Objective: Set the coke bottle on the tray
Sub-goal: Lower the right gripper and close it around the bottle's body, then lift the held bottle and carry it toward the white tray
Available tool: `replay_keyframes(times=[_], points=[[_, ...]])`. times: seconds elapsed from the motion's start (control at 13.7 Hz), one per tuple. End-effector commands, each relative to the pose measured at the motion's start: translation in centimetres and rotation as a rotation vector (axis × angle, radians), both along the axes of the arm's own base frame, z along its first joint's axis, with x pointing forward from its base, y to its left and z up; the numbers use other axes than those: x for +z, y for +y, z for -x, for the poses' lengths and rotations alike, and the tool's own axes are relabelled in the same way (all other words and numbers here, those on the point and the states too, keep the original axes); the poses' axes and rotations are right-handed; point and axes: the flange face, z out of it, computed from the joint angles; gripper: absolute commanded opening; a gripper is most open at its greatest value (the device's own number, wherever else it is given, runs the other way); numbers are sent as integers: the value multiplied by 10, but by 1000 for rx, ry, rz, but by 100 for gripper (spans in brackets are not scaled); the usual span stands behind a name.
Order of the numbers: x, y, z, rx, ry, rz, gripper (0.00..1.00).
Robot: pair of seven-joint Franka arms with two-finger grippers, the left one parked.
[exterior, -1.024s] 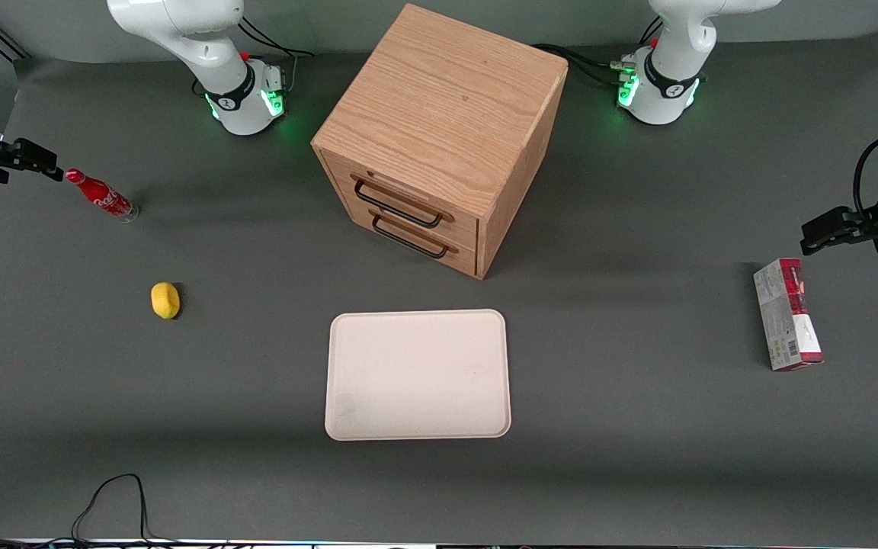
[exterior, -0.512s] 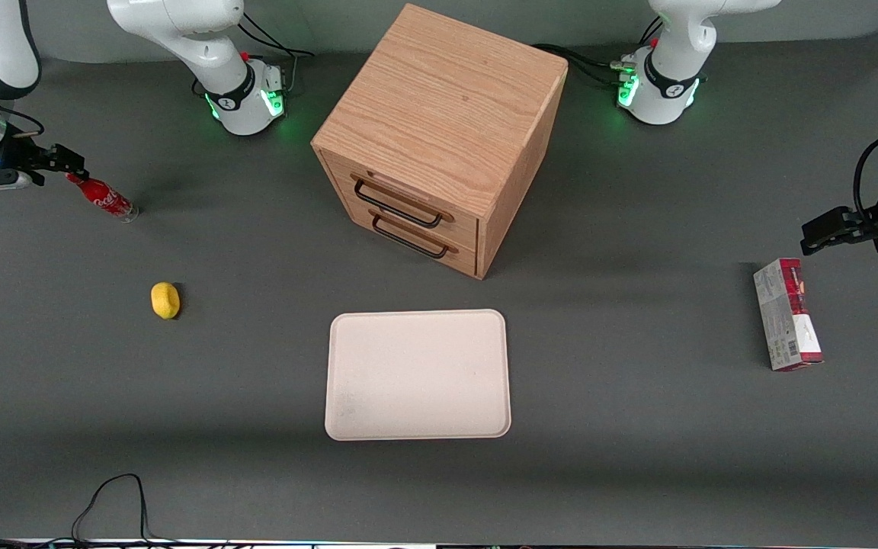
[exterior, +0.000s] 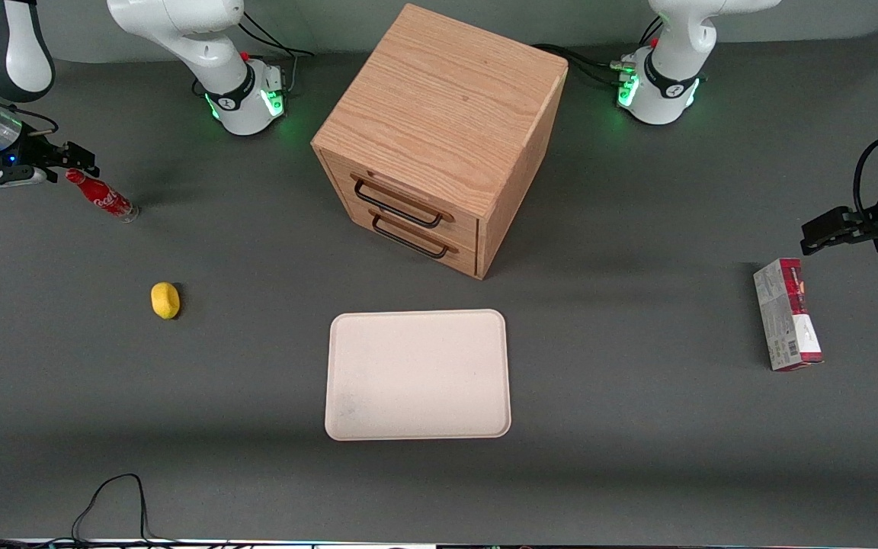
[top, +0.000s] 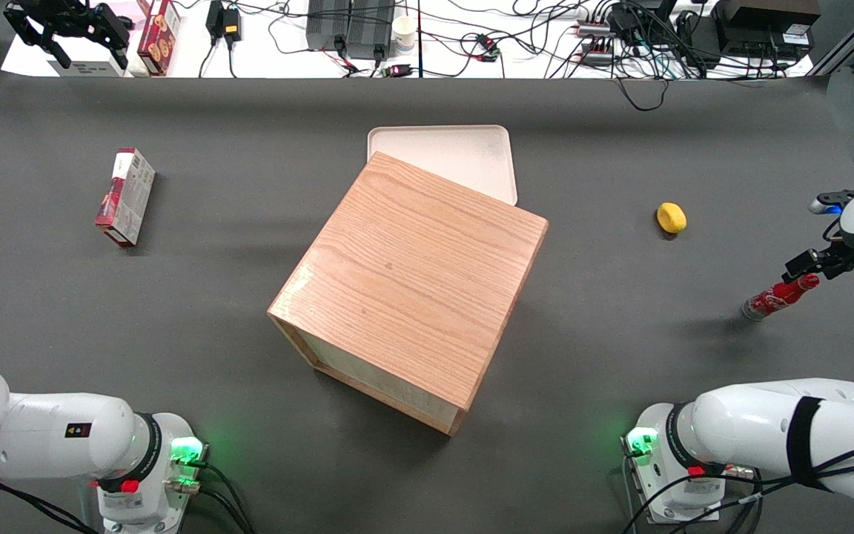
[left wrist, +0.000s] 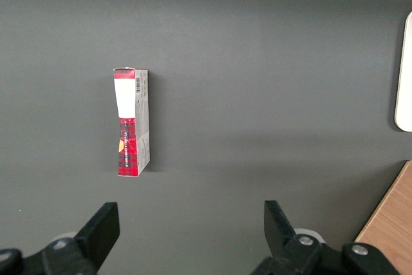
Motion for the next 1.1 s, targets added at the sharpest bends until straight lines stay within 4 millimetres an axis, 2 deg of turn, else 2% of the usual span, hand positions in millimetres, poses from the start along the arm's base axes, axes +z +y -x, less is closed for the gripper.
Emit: replay_keyframes(times=[0.0,0.29,0.44,0.66,1.02], points=[[-8,-8,11,21,-21,14,100],[-18,-5,14,20,-32,10,99],[-18,-6,14,18,-32,10,94],[-18,-6,13,38,-35,9,78],[-17,-3,9,53,-34,10,32]])
